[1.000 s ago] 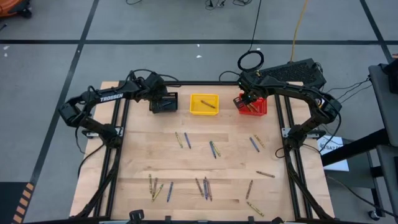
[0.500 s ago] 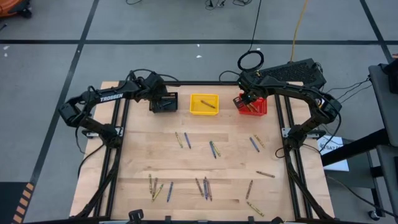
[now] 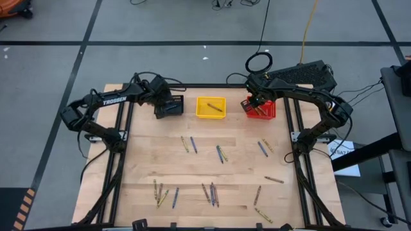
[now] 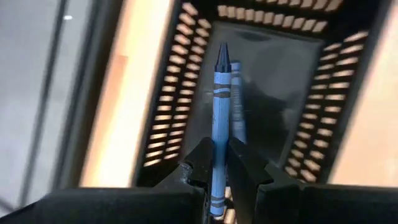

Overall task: Sort crayons
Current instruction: Put the blue crayon into the black bin

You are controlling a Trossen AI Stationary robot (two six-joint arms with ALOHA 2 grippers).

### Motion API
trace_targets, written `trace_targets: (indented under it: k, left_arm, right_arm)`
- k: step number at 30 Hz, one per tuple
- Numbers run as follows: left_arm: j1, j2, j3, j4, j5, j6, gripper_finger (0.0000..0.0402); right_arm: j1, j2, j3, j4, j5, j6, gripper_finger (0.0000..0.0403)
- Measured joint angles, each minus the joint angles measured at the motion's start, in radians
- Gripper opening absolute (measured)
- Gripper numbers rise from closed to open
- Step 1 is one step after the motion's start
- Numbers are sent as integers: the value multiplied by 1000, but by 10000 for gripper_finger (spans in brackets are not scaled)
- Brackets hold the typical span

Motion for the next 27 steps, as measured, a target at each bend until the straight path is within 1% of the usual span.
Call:
trace_targets:
  k: [3, 7, 12, 17, 19, 27]
  left_arm:
    - [-7, 0, 0, 17, 29, -30, 36]
    - [-27, 16, 0, 19, 9, -98, 36]
    - [-37, 61, 0, 21, -34, -94, 36]
    - [-40, 91, 0, 36, -34, -64, 36]
    - [-40, 92, 0, 34, -36, -28, 36]
    - [-41, 91, 0, 29, -23, -43, 36]
  right_arm:
    - [0, 0, 0, 0, 0, 0, 75]
    - [0, 0, 0, 3, 0, 0, 75]
    - [0, 0, 0, 7, 2, 0, 75]
    - [0, 0, 0, 7, 2, 0, 75]
    - [0, 0, 0, 7, 2, 0, 75]
    - [13, 0, 0, 7, 3, 3, 75]
